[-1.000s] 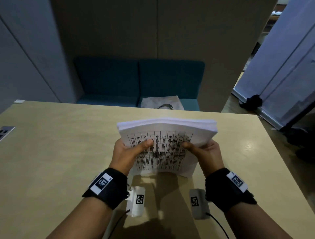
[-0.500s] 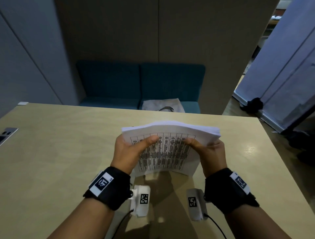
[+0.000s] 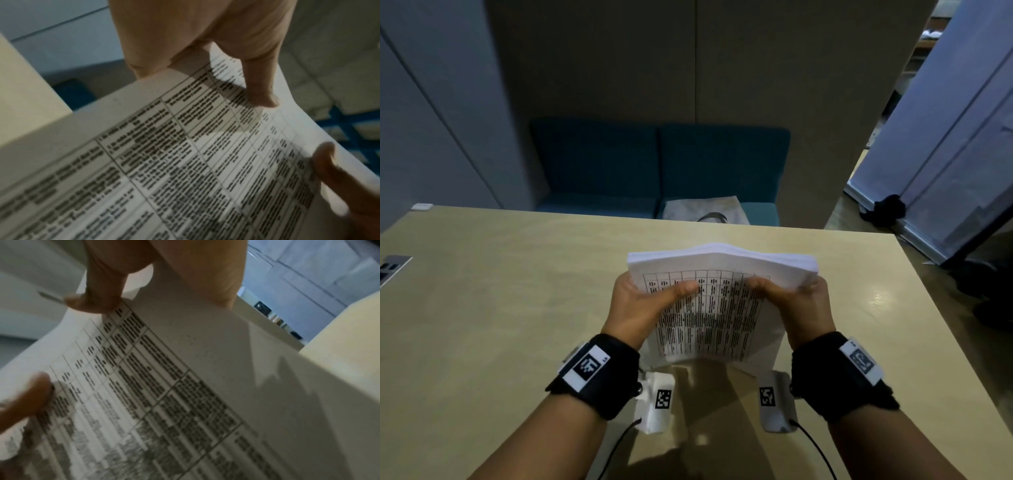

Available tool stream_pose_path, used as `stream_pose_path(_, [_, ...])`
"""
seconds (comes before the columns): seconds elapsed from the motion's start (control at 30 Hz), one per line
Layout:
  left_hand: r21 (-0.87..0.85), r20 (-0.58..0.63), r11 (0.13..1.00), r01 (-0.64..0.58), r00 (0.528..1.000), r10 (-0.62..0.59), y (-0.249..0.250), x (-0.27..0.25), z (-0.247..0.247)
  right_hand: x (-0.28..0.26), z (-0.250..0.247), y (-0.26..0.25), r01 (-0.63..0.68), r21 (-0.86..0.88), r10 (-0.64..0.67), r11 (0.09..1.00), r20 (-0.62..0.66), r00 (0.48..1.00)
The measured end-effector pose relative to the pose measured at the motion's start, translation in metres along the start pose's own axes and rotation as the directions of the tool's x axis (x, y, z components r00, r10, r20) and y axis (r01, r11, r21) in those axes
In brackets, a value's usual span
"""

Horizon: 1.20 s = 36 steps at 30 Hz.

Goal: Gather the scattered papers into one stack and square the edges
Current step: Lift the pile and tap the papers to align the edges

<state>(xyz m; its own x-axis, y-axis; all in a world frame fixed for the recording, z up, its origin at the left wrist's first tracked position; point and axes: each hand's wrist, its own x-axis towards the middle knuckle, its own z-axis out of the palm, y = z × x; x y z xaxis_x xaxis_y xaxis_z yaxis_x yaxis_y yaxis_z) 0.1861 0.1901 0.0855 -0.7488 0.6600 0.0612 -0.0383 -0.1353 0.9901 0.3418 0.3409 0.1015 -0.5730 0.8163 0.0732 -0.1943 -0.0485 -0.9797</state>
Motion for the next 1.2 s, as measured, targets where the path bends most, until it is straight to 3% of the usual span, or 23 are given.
stream_pose_path(0.27, [-0.001, 0.002, 0.999, -0.043, 0.999, 0.043, -0.002, -0.006, -0.008, -0.016, 0.0, -0.005, 0.022, -0.036, -0.022, 0.999, -0.008, 1.0])
stream_pose_path(0.37, [0.041, -0.043, 0.993, -0.114, 0.992, 0.115, 0.005, -0.007, -0.003, -0.017, 0.007, 0.002, 0.164, -0.149, -0.18, 0.975, -0.102, 0.978])
stream_pose_path(0.43, [0.068, -0.111, 0.983, -0.171, 0.978, 0.178, 0.012, -0.006, 0.003, -0.017, 0.01, 0.008, 0.372, -0.353, -0.431, 0.859, -0.105, 0.896])
stream_pose_path(0.5, [0.073, -0.202, 0.98, -0.183, 0.96, 0.194, 0.015, -0.006, 0.01, -0.018, 0.009, 0.018, 0.522, -0.552, -0.629, 0.65, -0.006, 0.777])
stream_pose_path(0.53, [0.07, -0.235, 0.982, -0.175, 0.954, 0.187, 0.016, -0.005, 0.013, -0.018, 0.008, 0.022, 0.548, -0.605, -0.668, 0.577, 0.035, 0.743])
stream_pose_path(0.63, [0.077, -0.279, 0.987, -0.139, 0.948, 0.155, 0.018, 0.002, 0.012, -0.019, 0.006, 0.027, 0.557, -0.654, -0.692, 0.512, 0.071, 0.719])
stream_pose_path(0.73, [0.062, -0.3, 0.991, -0.123, 0.944, 0.136, 0.019, 0.008, 0.01, -0.019, 0.008, 0.025, 0.523, -0.677, -0.669, 0.518, 0.06, 0.741])
stream_pose_path(0.87, [0.097, -0.323, 0.976, -0.195, 0.921, 0.216, 0.018, 0.005, 0.017, -0.019, 0.014, 0.02, 0.444, -0.694, -0.634, 0.567, -0.022, 0.773])
stream_pose_path(1.0, [0.041, -0.37, 0.984, -0.172, 0.913, 0.175, 0.014, 0.006, 0.019, -0.018, 0.014, 0.023, 0.435, -0.695, -0.609, 0.572, -0.005, 0.793])
stream_pose_path(1.2, [0.026, -0.35, 0.986, -0.164, 0.922, 0.163, 0.014, 0.008, 0.023, -0.009, 0.004, 0.029, 0.573, -0.579, -0.679, 0.58, 0.045, 0.733])
